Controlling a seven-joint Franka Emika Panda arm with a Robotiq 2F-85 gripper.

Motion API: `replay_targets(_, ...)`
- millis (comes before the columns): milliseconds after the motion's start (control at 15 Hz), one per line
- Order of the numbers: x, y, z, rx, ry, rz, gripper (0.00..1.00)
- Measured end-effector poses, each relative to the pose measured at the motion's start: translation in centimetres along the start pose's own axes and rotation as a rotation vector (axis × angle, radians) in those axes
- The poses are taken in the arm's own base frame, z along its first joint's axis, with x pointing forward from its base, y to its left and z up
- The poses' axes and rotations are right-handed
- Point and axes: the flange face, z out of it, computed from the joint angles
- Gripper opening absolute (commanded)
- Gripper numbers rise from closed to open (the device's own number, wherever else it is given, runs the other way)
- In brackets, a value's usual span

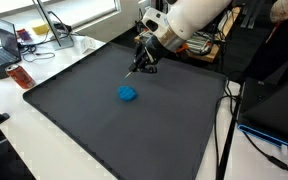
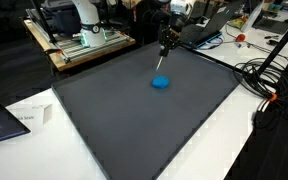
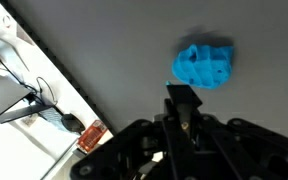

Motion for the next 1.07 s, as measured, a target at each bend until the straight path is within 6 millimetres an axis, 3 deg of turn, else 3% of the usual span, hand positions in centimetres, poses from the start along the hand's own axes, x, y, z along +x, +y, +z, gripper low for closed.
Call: replay_targets(1067,0.8,-7.0,1.9,-0.247,0.003,0.050,0.03)
